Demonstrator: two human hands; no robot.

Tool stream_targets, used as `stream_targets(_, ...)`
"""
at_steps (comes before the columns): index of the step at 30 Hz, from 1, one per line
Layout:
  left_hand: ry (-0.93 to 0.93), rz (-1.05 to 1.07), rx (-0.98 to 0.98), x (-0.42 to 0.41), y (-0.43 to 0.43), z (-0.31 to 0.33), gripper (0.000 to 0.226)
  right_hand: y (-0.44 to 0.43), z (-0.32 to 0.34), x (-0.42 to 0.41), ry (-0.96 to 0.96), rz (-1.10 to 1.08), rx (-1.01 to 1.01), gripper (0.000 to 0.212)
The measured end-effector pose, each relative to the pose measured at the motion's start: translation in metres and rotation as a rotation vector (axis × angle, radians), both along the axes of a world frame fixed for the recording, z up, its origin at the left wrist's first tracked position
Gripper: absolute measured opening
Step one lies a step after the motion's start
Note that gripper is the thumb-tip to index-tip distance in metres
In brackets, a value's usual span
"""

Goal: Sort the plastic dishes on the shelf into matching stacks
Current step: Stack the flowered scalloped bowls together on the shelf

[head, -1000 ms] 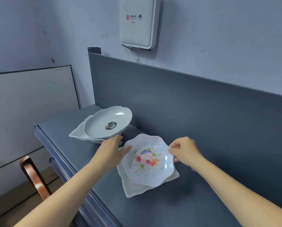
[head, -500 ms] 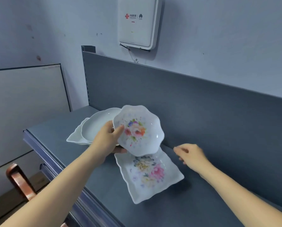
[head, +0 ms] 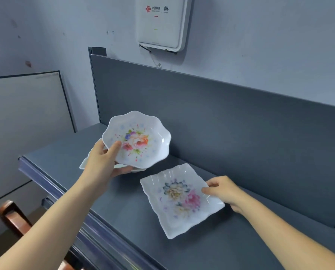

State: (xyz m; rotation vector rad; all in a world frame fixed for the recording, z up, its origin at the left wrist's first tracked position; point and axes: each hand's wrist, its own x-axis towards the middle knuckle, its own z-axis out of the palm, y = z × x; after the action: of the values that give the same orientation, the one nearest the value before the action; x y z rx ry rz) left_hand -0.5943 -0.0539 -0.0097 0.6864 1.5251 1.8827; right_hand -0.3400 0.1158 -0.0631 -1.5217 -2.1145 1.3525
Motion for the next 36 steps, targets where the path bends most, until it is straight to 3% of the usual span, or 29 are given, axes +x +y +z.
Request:
stream_targets(9, -0.043, 0.002, 0.041, 0.021, 0.022, 0.000, 0.028, -0.012, 0.025, 0.036, 0.012, -0.136, 0.101, 0.010)
stream_targets(18, -0.073, -0.082, 0.135, 0.099, 0.025, 0.024, 0.035, -0.031, 0.091, 0.128, -0.060, -0.240, 0.280, 0.022)
stream_targets(25, 0.003, -0.226, 0.161, 0.196, 0.008, 0.046, 0.025, -0.067, 0.156, 0.253, -0.059, -0.375, 0.415, 0.019)
stream_targets(28, 0.006, -0.285, 0.163, 0.248, -0.005, 0.053, 0.021, -0.089, 0.158, 0.314, 0.024, -0.457, 0.371, 0.032)
stream_targets(32, 0.012, -0.322, 0.159, 0.319, -0.025, 0.059, 0.019, -0.122, 0.156, 0.389, 0.091, -0.545, 0.361, 0.025)
stream_targets(36, 0.029, -0.387, 0.113, 0.381, -0.040, 0.059, 0.019, -0.155, 0.148, 0.460, 0.139, -0.623, 0.355, 0.036)
